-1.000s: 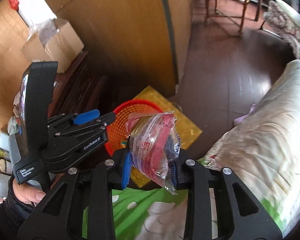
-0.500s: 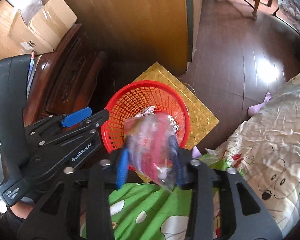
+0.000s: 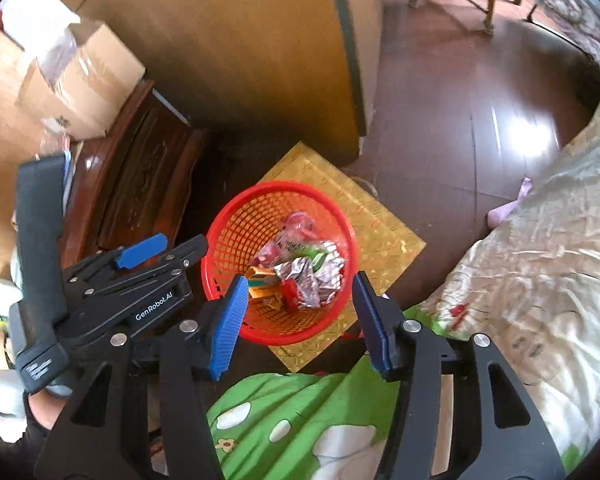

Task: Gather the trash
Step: 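Move both open tools back over the white tissues on the quilt, then grasp a white tissue with the right tool while the left tool grasps another tissue, then carry both white tissues from the quilt over the red basket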

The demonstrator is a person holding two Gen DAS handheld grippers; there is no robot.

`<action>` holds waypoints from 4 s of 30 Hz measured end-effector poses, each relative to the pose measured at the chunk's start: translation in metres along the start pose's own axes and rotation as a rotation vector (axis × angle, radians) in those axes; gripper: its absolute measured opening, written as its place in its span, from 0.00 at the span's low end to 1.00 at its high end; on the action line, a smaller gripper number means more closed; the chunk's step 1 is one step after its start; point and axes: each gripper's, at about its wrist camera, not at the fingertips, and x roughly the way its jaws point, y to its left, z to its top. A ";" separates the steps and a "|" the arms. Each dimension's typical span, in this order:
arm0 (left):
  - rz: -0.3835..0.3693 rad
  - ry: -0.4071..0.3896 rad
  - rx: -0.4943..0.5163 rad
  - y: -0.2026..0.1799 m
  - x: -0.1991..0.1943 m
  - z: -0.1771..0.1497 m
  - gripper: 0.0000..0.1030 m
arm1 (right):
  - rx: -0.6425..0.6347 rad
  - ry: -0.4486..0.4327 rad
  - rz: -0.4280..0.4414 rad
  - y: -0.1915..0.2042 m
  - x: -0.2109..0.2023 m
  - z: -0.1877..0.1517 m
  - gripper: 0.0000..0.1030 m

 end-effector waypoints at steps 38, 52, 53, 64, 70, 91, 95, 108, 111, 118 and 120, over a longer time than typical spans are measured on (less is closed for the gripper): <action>-0.165 -0.126 0.547 -0.386 -0.076 -0.053 0.89 | 0.867 -0.513 -0.390 -0.401 -0.225 -0.188 0.67; -0.200 -0.107 0.682 -0.510 -0.066 -0.060 0.89 | 0.874 -0.427 -0.452 -0.462 -0.208 -0.184 0.33; -0.202 -0.102 0.686 -0.518 -0.064 -0.060 0.89 | 0.872 -0.420 -0.452 -0.463 -0.207 -0.184 0.27; -0.230 -0.087 0.729 -0.601 -0.058 -0.076 0.89 | 0.881 -0.524 -0.391 -0.456 -0.242 -0.212 0.16; -0.268 -0.026 0.713 -0.637 -0.046 -0.083 0.89 | 0.886 -0.512 -0.357 -0.458 -0.243 -0.212 0.16; -0.195 -0.025 0.750 -0.688 -0.001 -0.100 0.68 | 0.917 -0.478 -0.324 -0.467 -0.231 -0.218 0.19; -0.212 -0.027 0.741 -0.674 -0.004 -0.095 0.45 | 0.918 -0.463 -0.322 -0.467 -0.227 -0.217 0.19; -0.278 0.052 0.681 -0.583 -0.026 -0.085 0.27 | 0.866 -0.412 -0.397 -0.462 -0.211 -0.208 0.31; -0.284 0.053 0.667 -0.555 -0.033 -0.087 0.27 | 0.831 -0.405 -0.432 -0.458 -0.209 -0.204 0.28; -0.274 0.012 0.611 -0.480 -0.051 -0.090 0.27 | 0.840 -0.428 -0.471 -0.440 -0.213 -0.208 0.17; -0.261 0.008 0.591 -0.457 -0.052 -0.091 0.27 | 0.841 -0.448 -0.441 -0.429 -0.216 -0.208 0.17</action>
